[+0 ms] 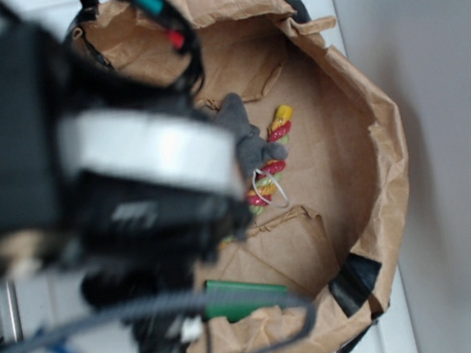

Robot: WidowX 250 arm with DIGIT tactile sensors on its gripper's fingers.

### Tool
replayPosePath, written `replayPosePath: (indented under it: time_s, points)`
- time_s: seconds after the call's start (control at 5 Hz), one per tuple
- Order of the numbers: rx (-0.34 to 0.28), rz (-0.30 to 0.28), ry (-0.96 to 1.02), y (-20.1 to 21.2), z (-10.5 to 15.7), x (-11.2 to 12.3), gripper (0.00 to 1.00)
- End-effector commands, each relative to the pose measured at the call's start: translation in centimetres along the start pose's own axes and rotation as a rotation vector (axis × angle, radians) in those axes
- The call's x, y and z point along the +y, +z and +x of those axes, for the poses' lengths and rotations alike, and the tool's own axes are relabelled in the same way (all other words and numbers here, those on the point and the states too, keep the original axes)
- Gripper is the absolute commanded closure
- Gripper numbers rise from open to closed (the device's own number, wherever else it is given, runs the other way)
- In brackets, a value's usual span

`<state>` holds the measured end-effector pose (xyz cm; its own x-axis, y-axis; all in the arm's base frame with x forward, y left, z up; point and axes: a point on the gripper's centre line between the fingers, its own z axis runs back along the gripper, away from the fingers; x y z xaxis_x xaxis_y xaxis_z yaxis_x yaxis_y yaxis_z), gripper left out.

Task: Grab the multicolored rope.

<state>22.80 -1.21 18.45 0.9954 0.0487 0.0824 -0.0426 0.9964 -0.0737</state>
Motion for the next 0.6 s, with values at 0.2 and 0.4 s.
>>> replayPosePath:
  time_s: [0.2, 0.4]
  points:
    - [-0.054, -0.012, -0.001, 1.4, 0.6, 0.0, 0.00]
    - [-0.091, 0.027, 0.020, -2.4, 1.8, 0.2, 0.00]
